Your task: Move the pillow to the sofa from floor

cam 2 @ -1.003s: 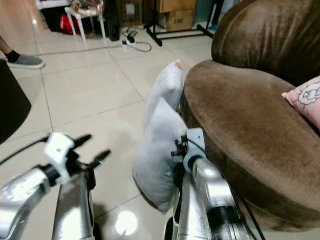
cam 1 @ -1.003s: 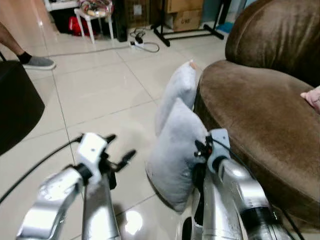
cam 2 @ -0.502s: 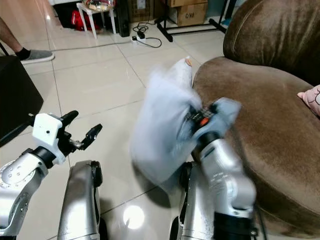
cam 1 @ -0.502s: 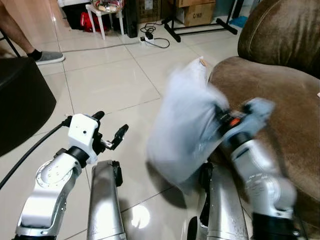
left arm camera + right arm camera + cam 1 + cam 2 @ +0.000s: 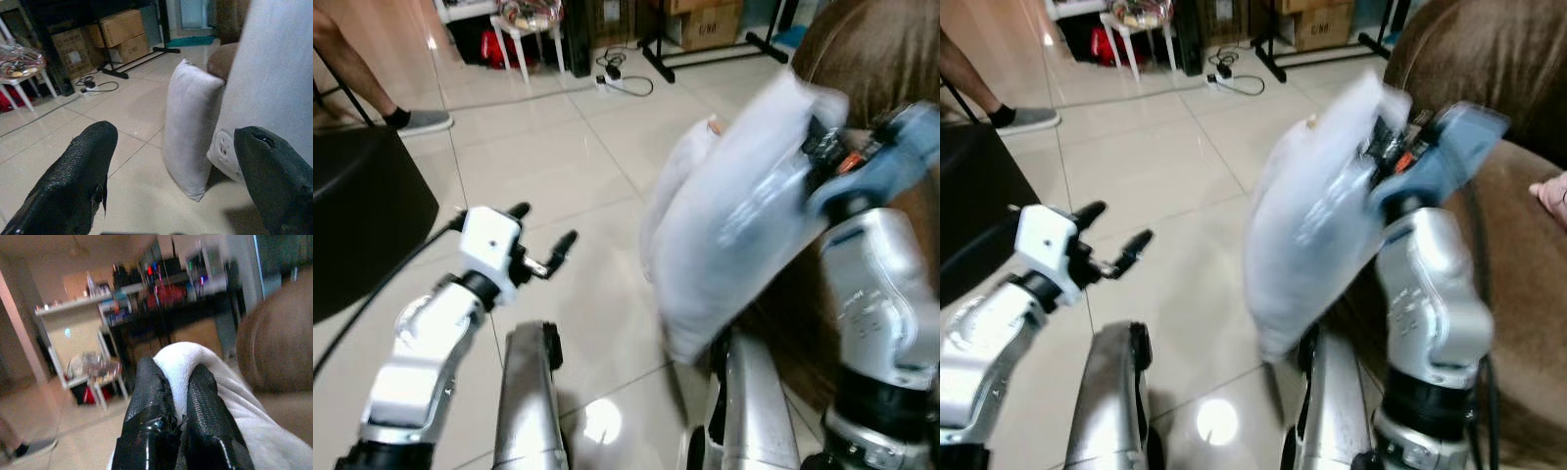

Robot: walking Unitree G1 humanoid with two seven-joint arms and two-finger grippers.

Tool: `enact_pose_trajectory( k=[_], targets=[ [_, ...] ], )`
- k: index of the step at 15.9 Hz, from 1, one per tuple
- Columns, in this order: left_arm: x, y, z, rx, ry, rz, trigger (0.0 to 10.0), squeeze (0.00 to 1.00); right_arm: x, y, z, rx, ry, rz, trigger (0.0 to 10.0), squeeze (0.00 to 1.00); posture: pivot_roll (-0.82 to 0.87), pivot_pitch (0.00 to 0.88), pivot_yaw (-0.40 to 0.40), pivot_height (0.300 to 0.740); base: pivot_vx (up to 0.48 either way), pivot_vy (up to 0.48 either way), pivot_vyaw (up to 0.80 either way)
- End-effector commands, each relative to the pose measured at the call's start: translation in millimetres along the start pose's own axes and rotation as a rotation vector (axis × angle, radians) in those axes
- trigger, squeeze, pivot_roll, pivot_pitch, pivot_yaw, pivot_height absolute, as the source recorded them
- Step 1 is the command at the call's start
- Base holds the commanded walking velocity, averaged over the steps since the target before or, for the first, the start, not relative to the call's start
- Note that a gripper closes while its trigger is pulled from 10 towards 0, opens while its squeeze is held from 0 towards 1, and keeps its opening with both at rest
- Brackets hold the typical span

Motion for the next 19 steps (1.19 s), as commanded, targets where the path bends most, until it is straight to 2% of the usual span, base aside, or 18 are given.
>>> enact_pose_trajectory(
  k=[1, 5, 9, 11, 12, 14, 19],
  targets=[
    [1.3, 2, -0.9, 0.008, 0.003, -0.002, 10.0, 0.00, -0.3, 17, -2.2, -0.016, -0.002, 0.080, 10.0, 0.00, -0.05, 0.000, 0.025, 0.475, 0.000, 0.000, 0.00],
    [1.2, 3, -0.6, 0.008, 0.003, -0.002, 10.0, 0.00, -1.7, 5, -10.2, -0.011, 0.009, 0.025, 10.0, 0.00, -0.04, 0.000, 0.020, 0.520, 0.000, 0.000, 0.00],
    [1.2, 3, -0.6, 0.008, 0.003, -0.002, 10.0, 0.00, -1.7, 5, -10.2, -0.011, 0.009, 0.025, 10.0, 0.00, -0.04, 0.000, 0.020, 0.520, 0.000, 0.000, 0.00],
    [2.9, 3, 0.4, 0.008, -0.003, -0.002, 10.0, 0.00, 0.5, 11, -13.2, 0.020, 0.030, 0.032, 10.0, 0.00, -0.05, 0.000, 0.023, 0.534, 0.000, 0.000, 0.00],
    [3.7, 3, 1.0, 0.007, -0.006, -0.001, 10.0, 0.00, 3.4, 22, -11.7, 0.084, -0.001, 0.080, 10.0, 0.00, -0.05, 0.000, 0.023, 0.534, 0.000, 0.000, 0.00],
    [4.6, 3, 1.4, 0.006, -0.008, 0.000, 10.0, 0.00, 5.3, 25, -7.5, 0.131, -0.027, 0.094, 10.0, 0.00, -0.05, 0.000, 0.024, 0.543, 0.000, 0.000, 0.00],
    [7.0, 4, 1.3, 0.013, -0.006, 0.006, 10.0, 0.00, 7.6, 27, 4.1, 0.121, -0.088, 0.100, 10.0, 0.00, -0.06, 0.000, 0.030, 0.588, 0.000, 0.000, 0.09]
  ],
)
Point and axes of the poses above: a point about 5 cm out from each wrist's last joint towards the gripper, its own x axis pointing out of the wrist towards the gripper, its own y axis along the axis of the wrist's last joint, z = x × y, the point moved 2 cm from there along x, pointing out of the wrist towards the gripper, and after that the axes turned 7 degrees about -x, right-handed, at the moved point
